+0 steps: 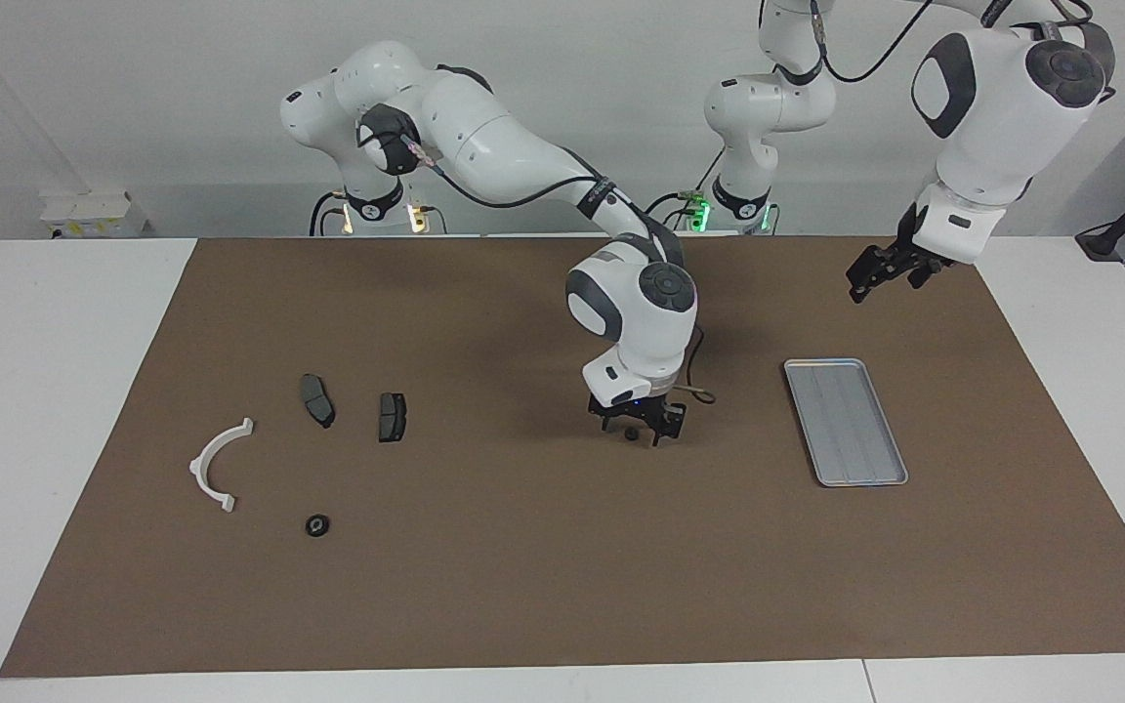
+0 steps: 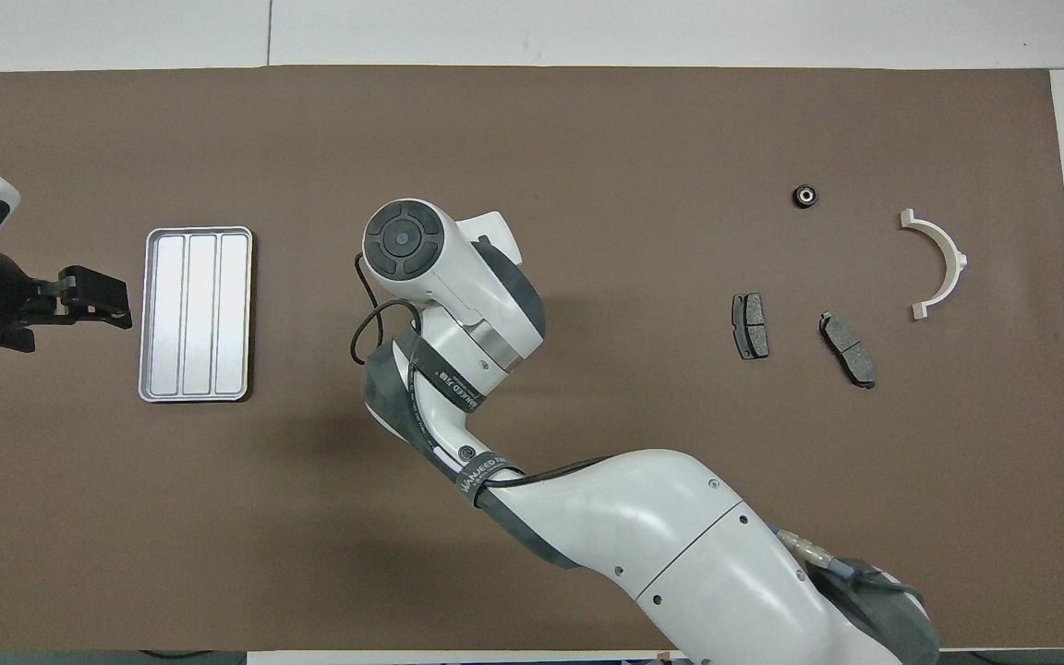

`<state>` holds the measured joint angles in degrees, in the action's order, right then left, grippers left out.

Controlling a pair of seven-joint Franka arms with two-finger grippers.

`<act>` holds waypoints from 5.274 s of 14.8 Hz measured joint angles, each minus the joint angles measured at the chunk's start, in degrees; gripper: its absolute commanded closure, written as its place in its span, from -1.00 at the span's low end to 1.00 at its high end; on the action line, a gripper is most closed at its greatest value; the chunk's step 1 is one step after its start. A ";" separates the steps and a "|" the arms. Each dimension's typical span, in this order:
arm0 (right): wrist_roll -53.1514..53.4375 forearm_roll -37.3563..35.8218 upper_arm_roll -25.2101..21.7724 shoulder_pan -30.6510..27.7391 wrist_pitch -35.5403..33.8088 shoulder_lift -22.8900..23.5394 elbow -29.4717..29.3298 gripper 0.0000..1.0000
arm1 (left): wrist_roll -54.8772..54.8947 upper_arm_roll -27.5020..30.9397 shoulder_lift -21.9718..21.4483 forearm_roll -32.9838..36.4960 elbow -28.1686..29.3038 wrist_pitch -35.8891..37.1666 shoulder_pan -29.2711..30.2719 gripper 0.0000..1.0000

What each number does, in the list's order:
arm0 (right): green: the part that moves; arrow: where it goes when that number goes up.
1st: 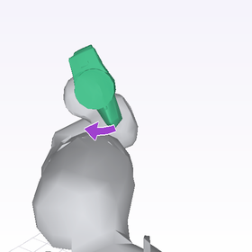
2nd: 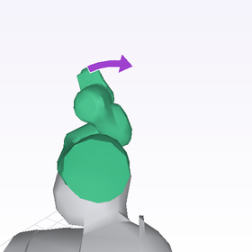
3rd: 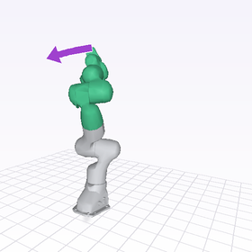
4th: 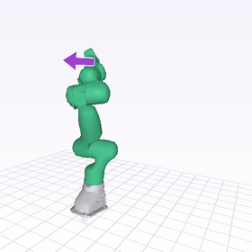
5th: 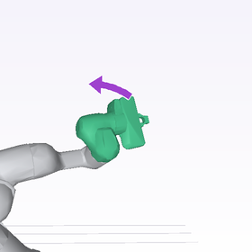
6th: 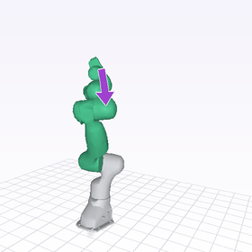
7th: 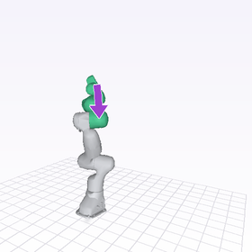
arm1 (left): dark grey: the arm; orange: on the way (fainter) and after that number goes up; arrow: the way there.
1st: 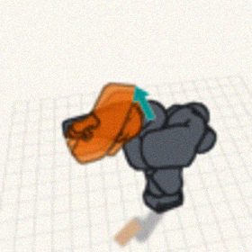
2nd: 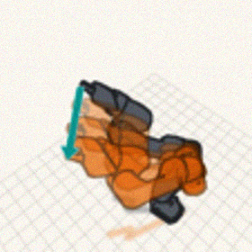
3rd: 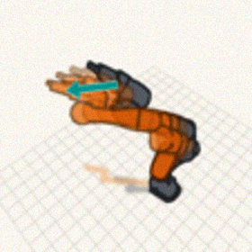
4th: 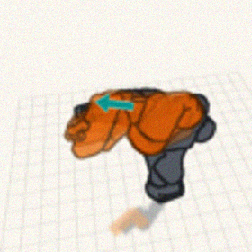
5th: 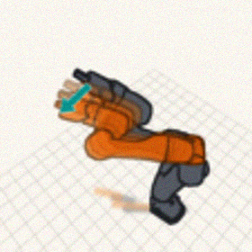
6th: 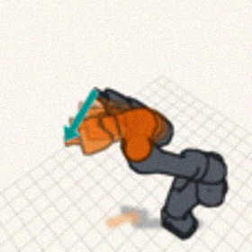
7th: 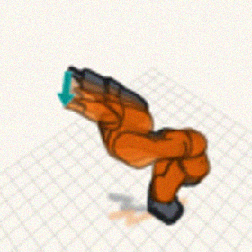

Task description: Place bearing gear from tray to pile

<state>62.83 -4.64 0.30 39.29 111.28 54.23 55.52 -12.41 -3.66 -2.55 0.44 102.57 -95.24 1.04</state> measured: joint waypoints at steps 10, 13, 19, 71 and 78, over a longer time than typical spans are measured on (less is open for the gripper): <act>0.00 -0.26 -0.10 0.01 1.30 0.34 0.34 1.00 | 0.05 -0.34 0.00 -0.02 0.00 -0.40 0.01 -1.00; 0.00 -0.26 -0.11 0.00 1.28 0.25 0.34 1.00 | 0.05 -0.29 0.00 -0.02 0.00 -0.41 0.01 -1.00; -0.64 -0.30 -0.16 -0.35 0.20 0.24 0.14 1.00 | 0.05 -0.29 -0.01 -0.02 0.00 -0.42 0.01 -1.00; -61.87 -0.43 -0.03 -34.74 -0.65 -25.23 22.75 -1.00 | 0.05 -0.29 -0.01 -0.02 0.00 -0.46 0.01 -1.00; -62.31 2.65 0.01 -36.40 -13.43 -48.62 34.25 -1.00 | 0.05 -0.29 -0.02 -0.02 0.00 -0.46 0.01 -1.00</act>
<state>0.52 -1.99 0.31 2.88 97.85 5.61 89.76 -12.37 -3.95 -2.56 0.42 102.57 -95.70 1.05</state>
